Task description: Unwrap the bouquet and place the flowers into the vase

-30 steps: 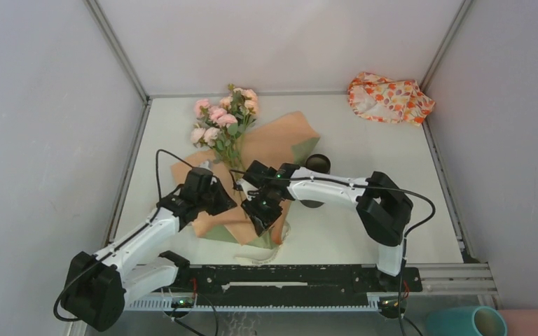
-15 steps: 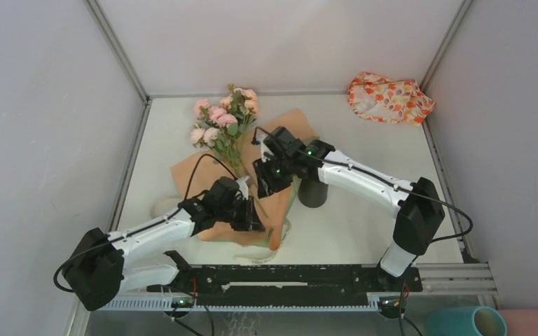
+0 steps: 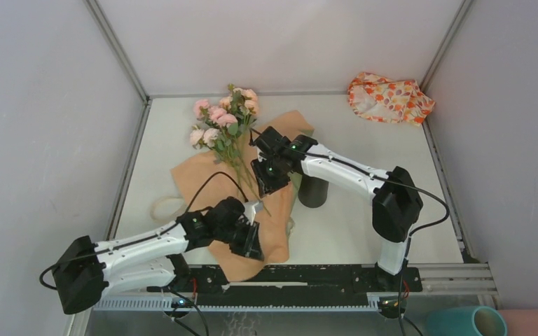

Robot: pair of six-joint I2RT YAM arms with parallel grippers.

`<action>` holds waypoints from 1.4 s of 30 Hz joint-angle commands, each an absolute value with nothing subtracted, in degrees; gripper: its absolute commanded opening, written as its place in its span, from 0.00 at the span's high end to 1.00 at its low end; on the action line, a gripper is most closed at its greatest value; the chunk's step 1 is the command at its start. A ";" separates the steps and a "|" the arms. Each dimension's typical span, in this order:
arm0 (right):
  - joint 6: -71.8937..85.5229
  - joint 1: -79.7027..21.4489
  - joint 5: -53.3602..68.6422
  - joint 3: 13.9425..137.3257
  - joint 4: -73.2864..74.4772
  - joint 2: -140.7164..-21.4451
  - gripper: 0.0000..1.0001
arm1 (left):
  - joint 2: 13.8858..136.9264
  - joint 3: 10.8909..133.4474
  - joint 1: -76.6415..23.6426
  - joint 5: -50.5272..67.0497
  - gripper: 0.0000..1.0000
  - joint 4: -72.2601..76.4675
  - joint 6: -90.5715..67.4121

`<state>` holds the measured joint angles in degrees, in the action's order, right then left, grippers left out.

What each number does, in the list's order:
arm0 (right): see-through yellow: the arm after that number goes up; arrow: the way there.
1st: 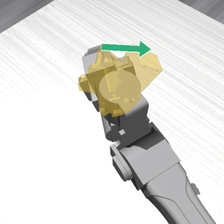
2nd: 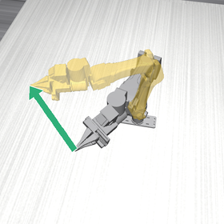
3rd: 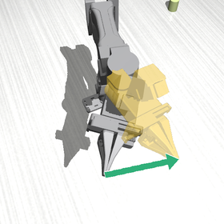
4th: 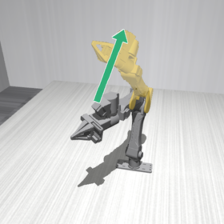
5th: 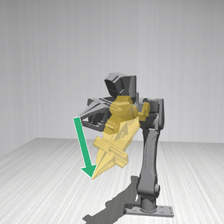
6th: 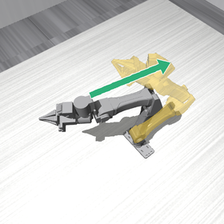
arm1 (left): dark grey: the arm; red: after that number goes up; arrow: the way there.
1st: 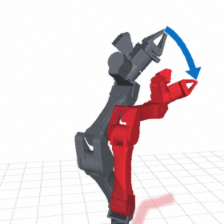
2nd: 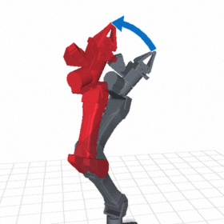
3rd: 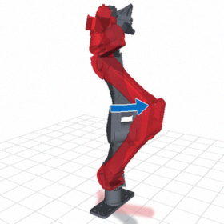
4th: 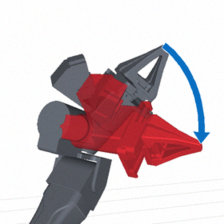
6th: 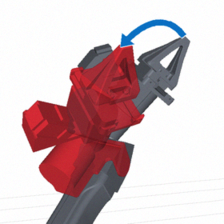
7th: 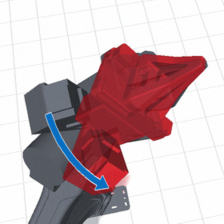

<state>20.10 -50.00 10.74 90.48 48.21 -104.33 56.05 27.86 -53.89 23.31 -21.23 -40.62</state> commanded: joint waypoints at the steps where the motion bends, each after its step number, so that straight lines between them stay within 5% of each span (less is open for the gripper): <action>1: 20.64 -51.37 7.74 91.88 51.95 -105.90 0.57 | 58.93 24.34 -57.46 26.17 0.76 -17.71 -43.15; 10: 21.32 -51.42 8.22 87.26 49.60 -110.93 0.57 | 55.05 26.52 -58.62 20.86 0.78 -19.43 -44.33; 18: 19.97 -49.59 7.35 99.57 52.71 -114.06 0.52 | 44.74 51.88 -58.09 -14.91 0.77 -41.01 -42.63; 24: 18.01 -47.01 7.20 124.17 59.94 -124.86 0.49 | 37.60 62.41 -51.92 -38.87 0.46 -43.96 -45.93; 29: 17.27 -44.92 9.92 143.93 64.70 -136.58 0.47 | 36.62 64.61 -42.50 -40.30 0.33 -42.12 -44.38; 34: 20.24 -42.39 14.35 140.40 56.82 -138.41 0.47 | 40.61 64.09 -36.67 -35.01 0.20 -39.30 -42.45; 42: 19.03 -43.18 16.63 137.10 50.71 -140.53 0.49 | 46.04 56.89 -30.76 -25.38 0.22 -32.42 -42.64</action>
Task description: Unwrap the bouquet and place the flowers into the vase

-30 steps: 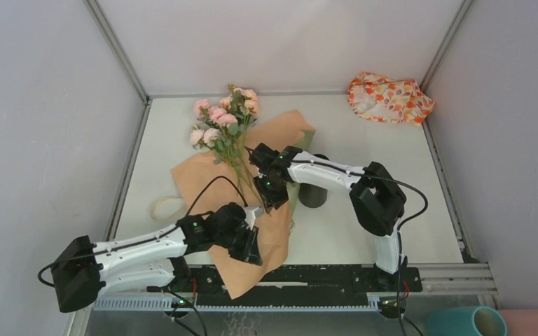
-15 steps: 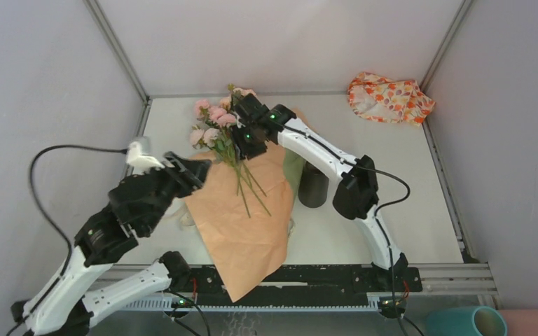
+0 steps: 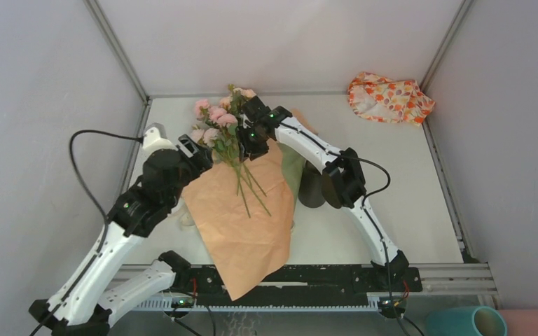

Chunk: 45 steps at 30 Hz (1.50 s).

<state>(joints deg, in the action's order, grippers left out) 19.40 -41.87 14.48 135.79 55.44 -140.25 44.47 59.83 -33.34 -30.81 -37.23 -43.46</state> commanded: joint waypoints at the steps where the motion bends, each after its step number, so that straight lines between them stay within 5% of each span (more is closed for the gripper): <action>1: 19.13 -43.32 16.78 137.17 50.45 -140.99 0.50 | 46.40 55.68 -29.83 -23.92 0.23 -31.30 -42.71; 5: 21.78 -43.23 9.85 134.51 52.16 -139.56 0.60 | 49.22 51.29 -25.87 -18.17 0.25 -24.13 -43.05; 12: 29.04 -40.31 -2.34 103.47 35.51 -114.61 0.62 | 67.73 57.41 -21.47 -12.57 0.33 -19.80 -40.38; 27: 28.10 -39.14 -1.91 91.06 27.29 -85.44 0.61 | 108.52 90.48 -20.86 -12.05 0.44 -27.49 -33.88; 45: 28.12 -38.45 4.70 81.74 22.65 -77.48 0.62 | 135.01 124.00 -20.65 -17.16 0.41 -41.89 -31.54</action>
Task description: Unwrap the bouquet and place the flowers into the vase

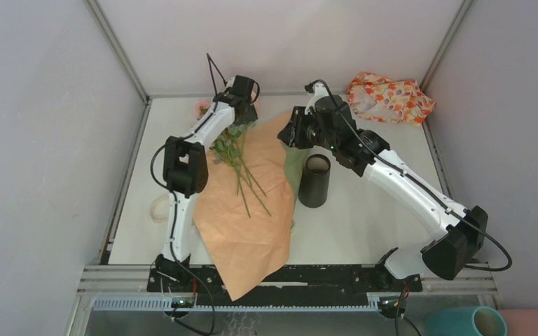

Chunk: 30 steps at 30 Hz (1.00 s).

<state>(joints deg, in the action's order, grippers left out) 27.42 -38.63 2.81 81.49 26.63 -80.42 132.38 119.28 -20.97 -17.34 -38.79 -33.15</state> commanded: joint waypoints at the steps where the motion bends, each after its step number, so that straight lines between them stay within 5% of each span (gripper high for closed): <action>1: 28.12 -38.41 4.81 81.62 22.69 -77.40 0.62 | 135.42 124.17 -20.65 -17.26 0.41 -41.85 -31.69; 11: 28.82 -38.69 5.71 79.71 20.56 -75.97 0.63 | 139.99 126.50 -20.59 -12.52 0.46 -43.25 -31.82; 17: 29.30 -39.21 5.71 78.67 19.52 -75.95 0.63 | 139.39 125.40 -20.62 -11.82 0.66 -42.64 -31.27; 21: 29.70 -39.67 5.71 77.27 18.89 -75.49 0.64 | 136.33 123.26 -20.61 -12.45 0.98 -41.85 -32.17; 30: 26.90 -40.08 -1.60 73.56 18.82 -68.58 0.65 | 112.87 109.45 -20.57 -15.14 1.00 -37.13 -33.90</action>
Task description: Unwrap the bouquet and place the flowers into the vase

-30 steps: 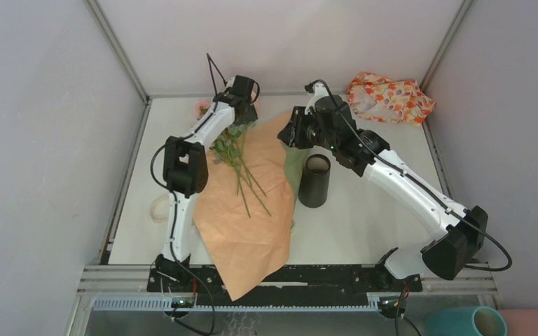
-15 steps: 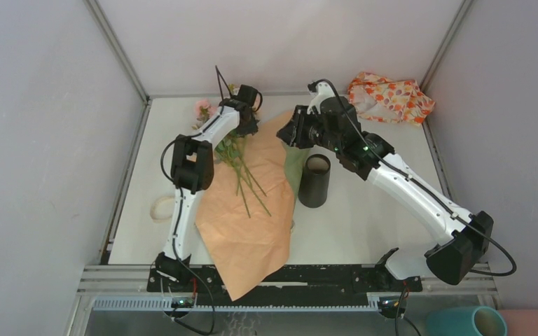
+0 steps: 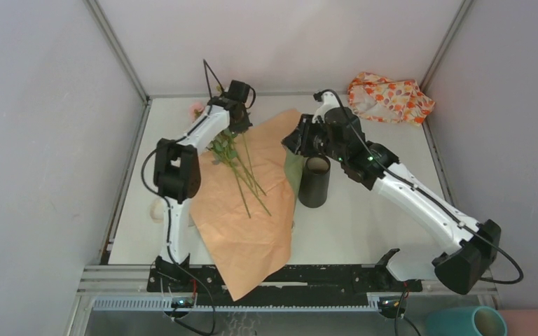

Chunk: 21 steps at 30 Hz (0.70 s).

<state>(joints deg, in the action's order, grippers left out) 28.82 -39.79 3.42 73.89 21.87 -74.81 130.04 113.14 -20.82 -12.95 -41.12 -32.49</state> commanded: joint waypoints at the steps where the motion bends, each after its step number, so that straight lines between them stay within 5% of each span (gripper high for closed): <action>1: 26.38 -40.03 -3.50 73.15 19.08 -67.37 0.65 | 109.49 107.41 -20.57 -15.20 1.00 -36.00 -34.04; 11: 24.39 -40.03 -22.18 67.88 18.65 -50.83 0.65 | 81.62 96.04 -26.23 -9.90 1.00 -22.12 -33.05; 21: 26.02 -39.95 -34.23 61.82 19.88 -33.36 0.65 | 81.61 98.58 -46.60 -8.03 1.00 -1.19 -16.60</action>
<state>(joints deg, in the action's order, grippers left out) 26.04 -39.83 -28.69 63.33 19.05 -40.03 78.39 97.17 -42.35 -9.87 -11.75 -24.69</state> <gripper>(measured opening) 0.355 0.040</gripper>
